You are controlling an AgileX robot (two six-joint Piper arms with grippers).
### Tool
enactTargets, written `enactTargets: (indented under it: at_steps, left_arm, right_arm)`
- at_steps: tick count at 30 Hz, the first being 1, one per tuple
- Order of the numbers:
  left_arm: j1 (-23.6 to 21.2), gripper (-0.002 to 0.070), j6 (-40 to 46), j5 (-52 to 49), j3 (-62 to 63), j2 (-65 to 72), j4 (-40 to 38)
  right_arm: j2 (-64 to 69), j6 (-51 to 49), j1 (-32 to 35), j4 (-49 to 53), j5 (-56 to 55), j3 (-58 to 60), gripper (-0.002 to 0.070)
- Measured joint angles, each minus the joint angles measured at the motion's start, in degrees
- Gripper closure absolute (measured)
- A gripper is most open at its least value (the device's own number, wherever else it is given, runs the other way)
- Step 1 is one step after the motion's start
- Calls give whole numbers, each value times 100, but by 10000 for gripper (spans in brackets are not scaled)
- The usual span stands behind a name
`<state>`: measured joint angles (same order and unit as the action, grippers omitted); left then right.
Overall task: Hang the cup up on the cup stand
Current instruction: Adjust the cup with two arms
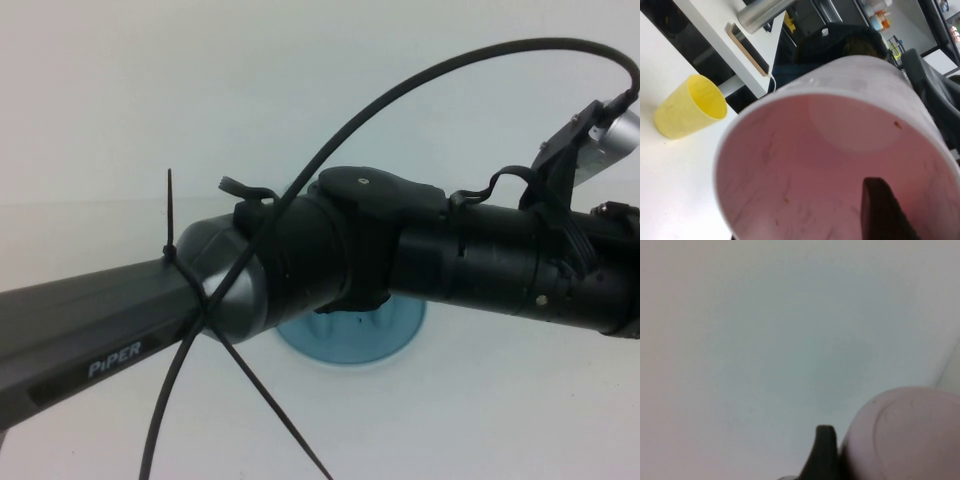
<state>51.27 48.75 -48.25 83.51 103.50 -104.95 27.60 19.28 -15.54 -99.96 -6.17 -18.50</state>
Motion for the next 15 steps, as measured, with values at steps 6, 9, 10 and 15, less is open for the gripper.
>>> enactTargets:
  at_steps: [6,9,10,15]
  left_arm:
    - [0,409,76,-14,0,0,0]
    - [0,366,100,-66,0,0,0]
    - [0,339,127,-79,0,0,0]
    - [113,265,211,-91,0,0,0]
  right_arm:
    - [0,98,0,0,11,0,73]
    - [0,137,0,-9,23,0,73]
    - [0,137,0,-9,23,0,73]
    - [0,137,0,-9,70,0,73]
